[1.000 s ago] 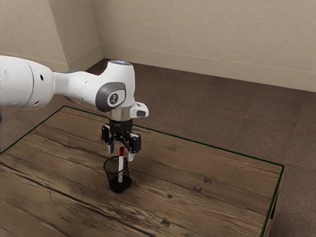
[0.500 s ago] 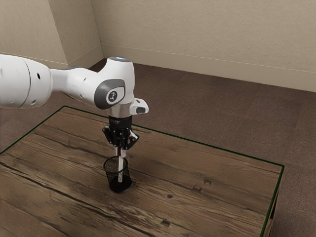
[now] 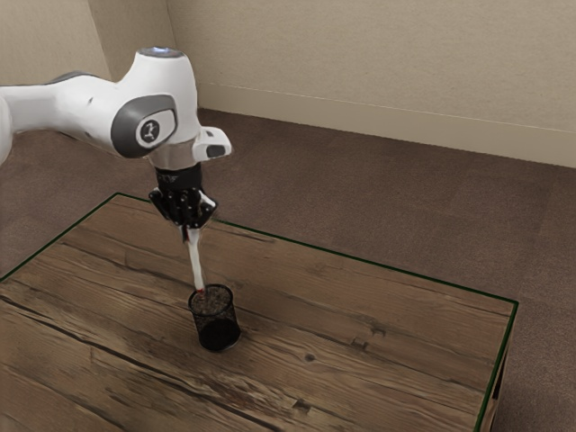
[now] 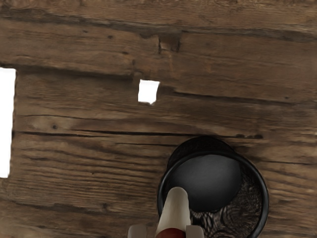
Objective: Take the marker out of the pen holder and place it to the left of the pen holder.
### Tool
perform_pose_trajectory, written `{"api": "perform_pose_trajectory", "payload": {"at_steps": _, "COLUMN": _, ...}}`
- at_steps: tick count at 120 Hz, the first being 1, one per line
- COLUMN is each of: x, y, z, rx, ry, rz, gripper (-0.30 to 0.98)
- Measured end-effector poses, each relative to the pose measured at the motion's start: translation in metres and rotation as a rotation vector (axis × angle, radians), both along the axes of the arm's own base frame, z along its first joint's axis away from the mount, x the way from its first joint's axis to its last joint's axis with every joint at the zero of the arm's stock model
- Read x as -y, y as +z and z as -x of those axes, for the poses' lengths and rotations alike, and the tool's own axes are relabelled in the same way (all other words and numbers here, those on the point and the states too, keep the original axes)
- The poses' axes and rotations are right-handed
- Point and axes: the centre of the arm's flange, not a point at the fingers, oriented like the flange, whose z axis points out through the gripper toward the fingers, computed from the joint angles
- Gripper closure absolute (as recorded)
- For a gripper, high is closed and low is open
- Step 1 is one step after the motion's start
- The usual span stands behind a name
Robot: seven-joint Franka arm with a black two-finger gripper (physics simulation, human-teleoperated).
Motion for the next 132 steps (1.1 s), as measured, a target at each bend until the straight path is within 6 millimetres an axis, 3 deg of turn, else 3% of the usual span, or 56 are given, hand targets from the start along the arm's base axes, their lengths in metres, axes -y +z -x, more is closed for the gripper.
{"api": "perform_pose_trajectory", "payload": {"at_steps": 12, "x": -0.014, "y": 0.011, "z": 0.001, "rx": 0.010, "ry": 0.010, "rz": -0.032, "gripper": 0.79}}
{"api": "perform_pose_trajectory", "payload": {"at_steps": 28, "x": -0.032, "y": -0.003, "z": 0.006, "rx": -0.043, "ry": 0.034, "rz": -0.066, "gripper": 0.79}}
{"api": "perform_pose_trajectory", "payload": {"at_steps": 44, "x": -0.060, "y": -0.046, "z": 0.021, "rx": -0.146, "ry": 0.084, "rz": -0.084, "gripper": 0.79}}
{"api": "perform_pose_trajectory", "payload": {"at_steps": 56, "x": -0.109, "y": -0.084, "z": 0.041, "rx": -0.228, "ry": 0.180, "rz": -0.083, "gripper": 0.78}}
{"api": "perform_pose_trajectory", "payload": {"at_steps": 64, "x": -0.145, "y": -0.098, "z": 0.053, "rx": -0.251, "ry": 0.255, "rz": -0.068, "gripper": 0.63}}
{"api": "perform_pose_trajectory", "payload": {"at_steps": 71, "x": -0.161, "y": -0.100, "z": 0.058, "rx": -0.252, "ry": 0.290, "rz": -0.057, "gripper": 0.50}}
{"api": "perform_pose_trajectory", "payload": {"at_steps": 88, "x": -0.150, "y": -0.096, "z": 0.054, "rx": -0.235, "ry": 0.268, "rz": -0.051, "gripper": 0.26}}
{"api": "perform_pose_trajectory", "payload": {"at_steps": 92, "x": -0.145, "y": -0.075, "z": 0.047, "rx": -0.190, "ry": 0.251, "rz": -0.047, "gripper": 0.23}}
{"api": "perform_pose_trajectory", "payload": {"at_steps": 96, "x": -0.145, "y": -0.013, "z": 0.023, "rx": -0.075, "ry": 0.223, "rz": -0.056, "gripper": 0.20}}
{"api": "perform_pose_trajectory", "payload": {"at_steps": 98, "x": -0.145, "y": 0.028, "z": 0.011, "rx": -0.006, "ry": 0.207, "rz": -0.066, "gripper": 0.18}}
{"api": "perform_pose_trajectory", "payload": {"at_steps": 102, "x": -0.142, "y": 0.097, "z": 0.001, "rx": 0.094, "ry": 0.173, "rz": -0.079, "gripper": 0.16}}
{"api": "perform_pose_trajectory", "payload": {"at_steps": 107, "x": -0.134, "y": 0.146, "z": 0.003, "rx": 0.148, "ry": 0.132, "rz": -0.087, "gripper": 0.13}}
{"api": "perform_pose_trajectory", "payload": {"at_steps": 117, "x": -0.102, "y": 0.183, "z": 0.009, "rx": 0.158, "ry": 0.037, "rz": -0.085, "gripper": 0.09}}
{"api": "perform_pose_trajectory", "payload": {"at_steps": 126, "x": -0.067, "y": 0.190, "z": 0.013, "rx": 0.134, "ry": -0.060, "rz": -0.078, "gripper": 0.07}}
{"api": "perform_pose_trajectory", "payload": {"at_steps": 132, "x": -0.056, "y": 0.189, "z": 0.016, "rx": 0.112, "ry": -0.099, "rz": -0.076, "gripper": 0.06}}
